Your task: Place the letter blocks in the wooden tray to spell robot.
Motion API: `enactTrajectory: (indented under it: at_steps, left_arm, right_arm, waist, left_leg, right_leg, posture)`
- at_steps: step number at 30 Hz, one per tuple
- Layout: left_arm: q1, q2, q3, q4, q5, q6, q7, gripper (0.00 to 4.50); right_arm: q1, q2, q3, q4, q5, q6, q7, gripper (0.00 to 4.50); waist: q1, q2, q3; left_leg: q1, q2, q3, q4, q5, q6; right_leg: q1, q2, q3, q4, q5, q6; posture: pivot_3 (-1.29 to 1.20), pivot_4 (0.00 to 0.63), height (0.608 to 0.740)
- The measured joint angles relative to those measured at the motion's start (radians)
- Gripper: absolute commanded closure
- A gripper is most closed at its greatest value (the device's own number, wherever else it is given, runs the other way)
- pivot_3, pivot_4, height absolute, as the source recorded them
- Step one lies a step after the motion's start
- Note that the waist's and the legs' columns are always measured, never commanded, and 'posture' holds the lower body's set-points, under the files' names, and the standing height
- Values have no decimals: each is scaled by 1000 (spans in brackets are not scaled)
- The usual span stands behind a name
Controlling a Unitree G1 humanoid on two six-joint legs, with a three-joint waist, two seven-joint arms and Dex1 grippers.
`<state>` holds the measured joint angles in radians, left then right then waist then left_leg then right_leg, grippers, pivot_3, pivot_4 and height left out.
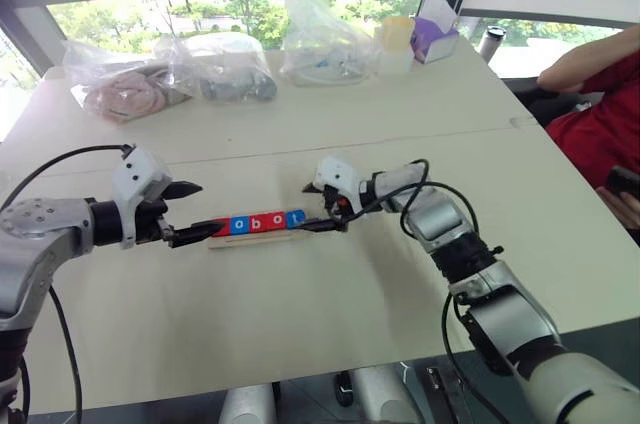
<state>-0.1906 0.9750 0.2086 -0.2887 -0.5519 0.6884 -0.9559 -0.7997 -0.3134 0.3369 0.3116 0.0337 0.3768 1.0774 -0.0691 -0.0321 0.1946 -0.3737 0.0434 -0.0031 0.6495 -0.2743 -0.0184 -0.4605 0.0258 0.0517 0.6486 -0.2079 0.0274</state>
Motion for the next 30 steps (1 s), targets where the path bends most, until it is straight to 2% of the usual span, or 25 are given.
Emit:
enactTrajectory:
  at_steps: [3,8,13,19,30]
  left_arm:
    - [1,0,0,0,-2,2,-1,0]
    - [2,0,0,0,-2,2,-3,0]
    - [-4,-7,-3,5,-3,3,-3,0]
    - [-12,-8,-9,14,-3,3,-3,0]
    - [-14,-25,-9,14,-6,7,5,0]
  right_arm:
    - [4,-35,-39,-58,27,8,-1,530]
    - [47,-60,-65,-99,3,0,-89,530]
    - [75,-27,-37,-92,-41,-11,-170,530]
    - [106,-3,17,-76,-69,-24,-192,530]
    - [96,31,25,-51,-88,-20,-209,530]
  waist:
    - [0,0,0]
    - [-1,0,0]
    - [-2,0,0]
    - [-1,0,0]
    - [-1,0,0]
  left_leg:
    - [0,0,0,0,0,0]
    - [0,0,0,0,0,0]
    - [0,0,0,0,0,0]
    - [0,0,0,0,0,0]
    - [1,0,0,0,0,0]
  right_leg:
    - [0,0,0,0,0,0]
    - [0,0,0,0,-1,-2]
    - [0,0,0,0,-1,-2]
    - [0,0,0,0,-1,-1]
    - [0,0,0,1,-1,-1]
  posture:
    - [0,150,739]
    - [0,150,739]
    - [0,150,739]
    - [0,150,739]
    - [0,150,739]
